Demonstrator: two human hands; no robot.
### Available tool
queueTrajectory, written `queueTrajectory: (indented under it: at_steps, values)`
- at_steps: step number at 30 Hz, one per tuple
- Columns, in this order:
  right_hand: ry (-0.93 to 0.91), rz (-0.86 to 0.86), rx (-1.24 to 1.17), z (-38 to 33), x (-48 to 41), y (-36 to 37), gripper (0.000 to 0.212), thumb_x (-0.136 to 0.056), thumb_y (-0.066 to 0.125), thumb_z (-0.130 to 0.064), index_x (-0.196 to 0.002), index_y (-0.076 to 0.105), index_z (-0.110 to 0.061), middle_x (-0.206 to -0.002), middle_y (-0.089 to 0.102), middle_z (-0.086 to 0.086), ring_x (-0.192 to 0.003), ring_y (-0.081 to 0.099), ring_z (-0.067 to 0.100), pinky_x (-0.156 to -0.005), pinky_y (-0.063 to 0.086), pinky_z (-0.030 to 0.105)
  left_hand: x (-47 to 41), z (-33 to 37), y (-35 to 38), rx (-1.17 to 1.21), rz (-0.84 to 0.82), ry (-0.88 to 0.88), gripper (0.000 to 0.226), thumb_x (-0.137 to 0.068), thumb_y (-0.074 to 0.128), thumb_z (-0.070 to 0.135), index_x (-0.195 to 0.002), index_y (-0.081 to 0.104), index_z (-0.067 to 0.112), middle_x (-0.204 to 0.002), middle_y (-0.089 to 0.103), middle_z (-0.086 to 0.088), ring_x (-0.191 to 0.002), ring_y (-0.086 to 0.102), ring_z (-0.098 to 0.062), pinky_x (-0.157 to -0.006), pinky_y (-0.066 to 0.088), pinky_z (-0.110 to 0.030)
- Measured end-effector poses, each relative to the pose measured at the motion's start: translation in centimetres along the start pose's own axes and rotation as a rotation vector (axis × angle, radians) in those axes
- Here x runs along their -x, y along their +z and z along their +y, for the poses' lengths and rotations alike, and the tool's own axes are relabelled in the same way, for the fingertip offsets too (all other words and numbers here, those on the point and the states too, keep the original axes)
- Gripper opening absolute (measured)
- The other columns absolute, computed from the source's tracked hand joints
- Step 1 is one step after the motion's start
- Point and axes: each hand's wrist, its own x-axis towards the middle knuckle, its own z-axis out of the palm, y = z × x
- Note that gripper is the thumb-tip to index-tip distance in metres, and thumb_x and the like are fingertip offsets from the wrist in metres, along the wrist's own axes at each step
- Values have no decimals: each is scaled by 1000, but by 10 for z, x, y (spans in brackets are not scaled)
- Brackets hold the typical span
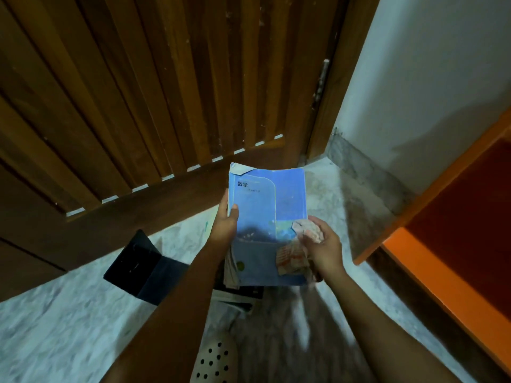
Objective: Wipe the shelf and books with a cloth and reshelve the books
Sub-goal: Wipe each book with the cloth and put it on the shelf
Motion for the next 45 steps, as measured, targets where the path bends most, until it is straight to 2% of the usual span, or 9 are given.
queueTrajectory:
  at_steps: [4,8,11,18,20,26,34,40,45]
  values:
    - [-119,-58,47,-62,-10,-49,34,-81,72,-8,-112,61,-17,-104,67,9,-93,63,22,-88,52,39,24,88,23,111,-86,177,45,-100,43,20,-142,32,33,-137,54,-3,-117,59,-23,-96,48,-48]
    - [-235,37,110,-136,-4,-88,34,-87,66,-19,-119,58,-13,-97,64,8,-76,58,18,-63,51,26,58,148,33,230,-140,249,52,-98,47,23,-145,28,36,-132,58,-1,-110,63,-24,-90,52,-49]
    - [-340,211,103,-191,11,-108,39,-92,57,-29,-126,48,-10,-100,58,6,-81,58,22,-72,49,35,84,184,42,269,-178,284,53,-97,50,22,-144,29,37,-127,62,-1,-105,66,-25,-89,52,-51]
    - [-791,275,133,-299,59,-76,20,-96,50,-21,-110,55,-7,-114,41,8,-88,45,4,-72,32,-2,117,237,72,323,-300,353,52,-95,50,22,-141,33,40,-130,59,-5,-102,67,-26,-78,58,-40]
    - [-889,266,170,-310,60,-68,19,-97,49,-23,-107,57,-9,-113,41,6,-93,46,5,-75,33,2,122,248,77,386,-330,375,49,-95,50,17,-139,37,37,-130,59,-7,-101,66,-26,-78,58,-37]
    - [-535,461,132,-285,25,-117,18,-95,47,-17,-101,61,-7,-112,53,16,-95,51,22,-70,28,21,129,259,74,560,-392,350,45,-97,47,12,-135,41,37,-128,62,-3,-108,64,-30,-82,57,-44]
    - [-1022,269,188,-250,77,-75,12,-91,56,-11,-97,63,-3,-99,50,9,-90,51,12,-81,39,11,123,260,94,658,-362,313,46,-97,42,4,-134,44,30,-127,61,-8,-105,65,-26,-82,57,-40]
    - [-482,474,88,-221,40,-104,11,-90,54,-7,-90,64,-3,-102,56,18,-94,54,31,-69,28,19,124,257,86,600,-319,275,49,-97,46,7,-137,42,34,-126,63,1,-109,64,-27,-87,54,-46]
    - [-682,372,59,-224,80,-71,11,-93,54,-11,-95,64,-7,-99,51,6,-88,50,12,-77,39,14,124,250,92,602,-259,236,50,-97,45,6,-141,39,30,-124,63,-2,-107,65,-27,-87,54,-44]
